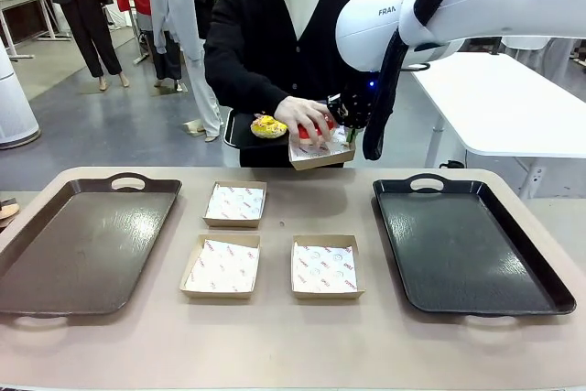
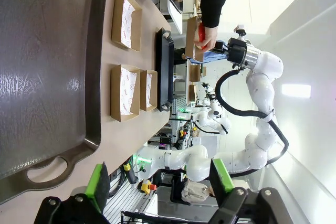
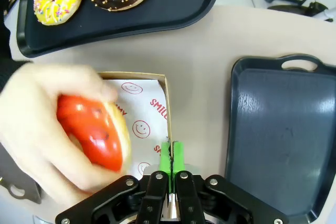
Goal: Individually package the donuts and arrange them on the tray.
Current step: Place the picked Paper togo box on the Handle tray while simultaneously picking up another Paper togo box from the table with the other hand.
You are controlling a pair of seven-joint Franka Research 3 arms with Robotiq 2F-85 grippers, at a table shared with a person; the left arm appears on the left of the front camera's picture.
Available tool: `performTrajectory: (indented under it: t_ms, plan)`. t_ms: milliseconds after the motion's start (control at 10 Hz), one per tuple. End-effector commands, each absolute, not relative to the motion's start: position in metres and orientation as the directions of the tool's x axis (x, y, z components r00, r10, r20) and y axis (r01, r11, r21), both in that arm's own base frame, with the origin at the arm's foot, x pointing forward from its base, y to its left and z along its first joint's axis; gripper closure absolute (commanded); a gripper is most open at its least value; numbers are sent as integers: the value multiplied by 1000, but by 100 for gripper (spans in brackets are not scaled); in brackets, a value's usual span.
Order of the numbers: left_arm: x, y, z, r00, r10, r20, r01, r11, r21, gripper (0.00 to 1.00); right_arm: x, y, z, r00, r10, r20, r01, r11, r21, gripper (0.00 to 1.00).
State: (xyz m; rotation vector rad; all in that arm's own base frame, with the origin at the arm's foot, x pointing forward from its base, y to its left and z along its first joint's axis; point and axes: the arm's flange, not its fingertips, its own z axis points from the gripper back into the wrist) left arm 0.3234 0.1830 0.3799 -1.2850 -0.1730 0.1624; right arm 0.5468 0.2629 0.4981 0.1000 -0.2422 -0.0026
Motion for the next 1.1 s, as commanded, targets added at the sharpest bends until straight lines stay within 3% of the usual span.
performTrajectory:
  t_ms: [0, 1000]
  plan:
    - [322, 184, 382, 976, 214, 38, -21, 267, -964, 0, 546, 261, 497, 967, -19, 253, -8, 995, 104, 100]
    - [322, 184, 382, 976, 214, 38, -21, 267, -964, 0, 546, 261, 497, 967, -19, 253, -8, 995, 104, 100]
